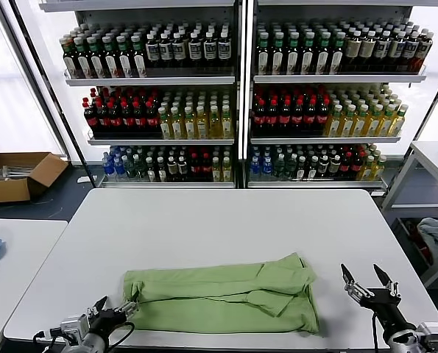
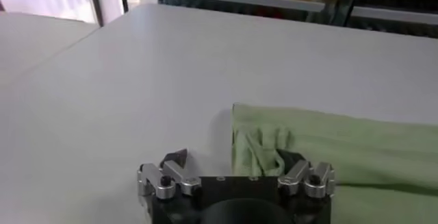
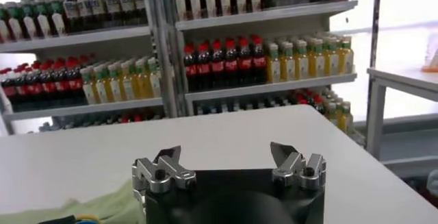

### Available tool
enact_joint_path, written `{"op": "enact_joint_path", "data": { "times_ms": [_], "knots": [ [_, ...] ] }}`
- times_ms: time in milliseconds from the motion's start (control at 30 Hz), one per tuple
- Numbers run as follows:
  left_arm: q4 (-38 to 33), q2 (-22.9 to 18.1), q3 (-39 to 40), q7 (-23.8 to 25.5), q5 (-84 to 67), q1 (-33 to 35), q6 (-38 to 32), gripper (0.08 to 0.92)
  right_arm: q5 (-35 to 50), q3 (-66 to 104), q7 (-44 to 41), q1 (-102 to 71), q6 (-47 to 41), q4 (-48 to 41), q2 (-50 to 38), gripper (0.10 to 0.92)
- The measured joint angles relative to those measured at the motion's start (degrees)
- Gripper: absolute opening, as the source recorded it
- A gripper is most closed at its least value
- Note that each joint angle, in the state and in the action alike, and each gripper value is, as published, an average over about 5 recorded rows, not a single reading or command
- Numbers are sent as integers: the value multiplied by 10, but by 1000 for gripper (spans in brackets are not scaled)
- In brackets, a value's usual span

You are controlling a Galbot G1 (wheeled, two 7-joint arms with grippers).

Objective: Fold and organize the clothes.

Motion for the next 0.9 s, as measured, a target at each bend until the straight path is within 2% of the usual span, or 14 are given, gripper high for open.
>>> {"op": "enact_joint_path", "data": {
  "times_ms": [333,667,767,900],
  "knots": [
    [-4,-12,23,-21,-6,6,-2,472,10,11,1,0,6,1,1,823],
    [-7,-9,41,-12,4,9,-13,186,13,13,1,0,9,1,3,823],
    [-4,-7,41,-6,13,8,-17,124,14,14,0,0,9,1,2,823],
    [1,-3,35,3,26,4,-20,108,14,13,0,3,10,0,-1,823]
  ]
}}
